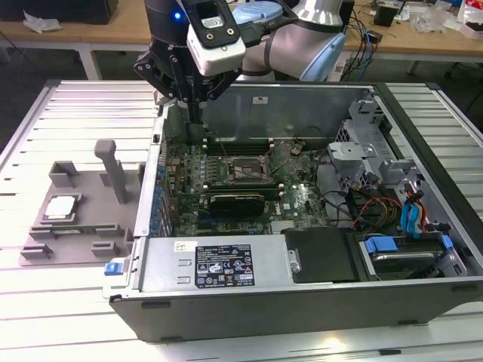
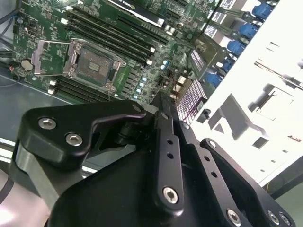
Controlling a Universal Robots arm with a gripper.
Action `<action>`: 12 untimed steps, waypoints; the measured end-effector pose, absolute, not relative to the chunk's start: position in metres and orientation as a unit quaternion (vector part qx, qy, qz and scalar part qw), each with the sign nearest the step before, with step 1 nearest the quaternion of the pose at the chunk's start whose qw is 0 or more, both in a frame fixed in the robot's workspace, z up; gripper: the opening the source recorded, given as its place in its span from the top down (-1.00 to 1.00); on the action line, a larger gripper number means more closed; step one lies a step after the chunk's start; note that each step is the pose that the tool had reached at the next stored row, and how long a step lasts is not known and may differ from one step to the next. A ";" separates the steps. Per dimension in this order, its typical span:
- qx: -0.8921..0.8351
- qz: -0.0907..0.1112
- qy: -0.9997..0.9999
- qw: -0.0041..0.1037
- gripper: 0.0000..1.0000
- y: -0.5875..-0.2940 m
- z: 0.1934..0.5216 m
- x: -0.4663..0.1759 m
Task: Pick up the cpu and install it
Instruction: 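Reach for the cpu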
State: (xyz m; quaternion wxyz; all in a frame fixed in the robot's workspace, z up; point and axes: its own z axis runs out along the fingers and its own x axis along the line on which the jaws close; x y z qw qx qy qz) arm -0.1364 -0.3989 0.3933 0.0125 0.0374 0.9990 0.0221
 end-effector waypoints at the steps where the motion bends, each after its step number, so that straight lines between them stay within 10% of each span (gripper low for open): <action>1: 0.037 0.022 0.999 0.012 0.79 -0.399 0.393 -0.138; 12: 0.037 0.022 0.999 0.013 0.79 -0.399 0.393 -0.163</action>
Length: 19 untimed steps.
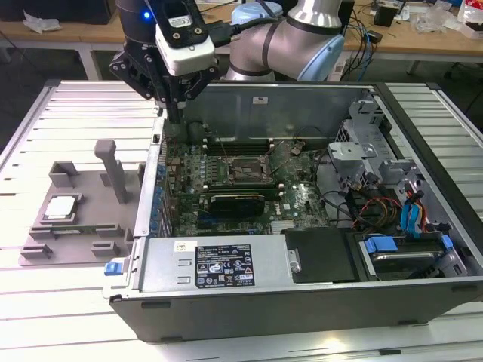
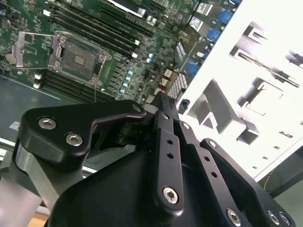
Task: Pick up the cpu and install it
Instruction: 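Reach for the cpu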
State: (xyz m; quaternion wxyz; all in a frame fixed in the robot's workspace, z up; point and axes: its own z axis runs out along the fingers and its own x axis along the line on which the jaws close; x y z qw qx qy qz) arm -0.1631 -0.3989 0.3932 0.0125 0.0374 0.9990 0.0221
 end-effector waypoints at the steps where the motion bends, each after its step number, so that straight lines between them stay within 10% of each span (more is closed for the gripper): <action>1: 0.037 0.022 0.999 0.012 0.79 -0.399 0.393 -0.165; 19: 0.037 0.022 0.999 0.012 0.79 -0.399 0.393 -0.208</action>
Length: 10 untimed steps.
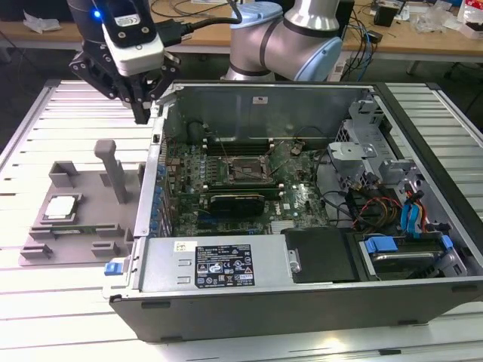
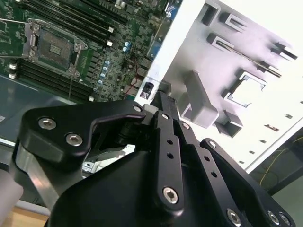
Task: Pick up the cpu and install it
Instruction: 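Reach for the cpu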
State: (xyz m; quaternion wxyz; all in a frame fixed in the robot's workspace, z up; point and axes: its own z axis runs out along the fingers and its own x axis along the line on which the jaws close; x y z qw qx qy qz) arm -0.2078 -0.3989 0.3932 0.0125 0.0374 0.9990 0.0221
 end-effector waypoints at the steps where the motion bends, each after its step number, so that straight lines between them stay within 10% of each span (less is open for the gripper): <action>1: 0.037 0.022 0.999 0.012 0.79 -0.399 0.393 -0.209; 10: 0.037 0.022 0.999 0.012 0.79 -0.399 0.393 -0.223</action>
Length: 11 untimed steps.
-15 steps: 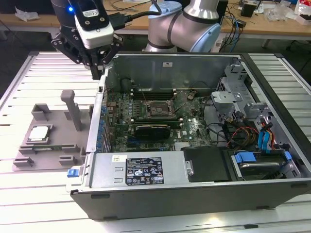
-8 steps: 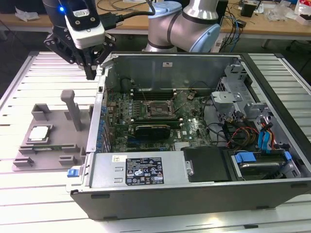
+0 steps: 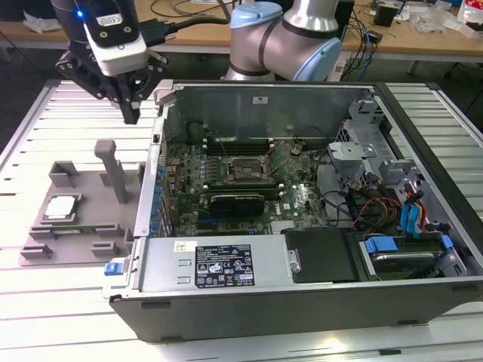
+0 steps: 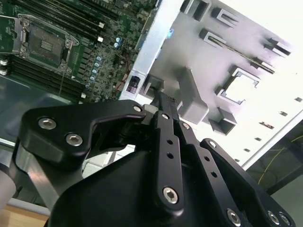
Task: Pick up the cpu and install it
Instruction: 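Reach for the cpu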
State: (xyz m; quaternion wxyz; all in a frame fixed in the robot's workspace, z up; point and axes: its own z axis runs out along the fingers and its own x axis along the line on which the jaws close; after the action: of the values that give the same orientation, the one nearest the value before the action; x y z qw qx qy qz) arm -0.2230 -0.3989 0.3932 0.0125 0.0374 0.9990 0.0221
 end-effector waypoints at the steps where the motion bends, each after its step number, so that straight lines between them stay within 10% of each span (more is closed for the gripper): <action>1: 0.037 0.022 0.999 0.012 0.79 -0.399 0.393 -0.226; 11: 0.037 0.022 0.999 0.012 0.79 -0.399 0.393 -0.254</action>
State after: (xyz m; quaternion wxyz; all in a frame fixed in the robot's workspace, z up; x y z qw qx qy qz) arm -0.2539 -0.3988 0.3932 0.0125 0.0374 0.9990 0.0221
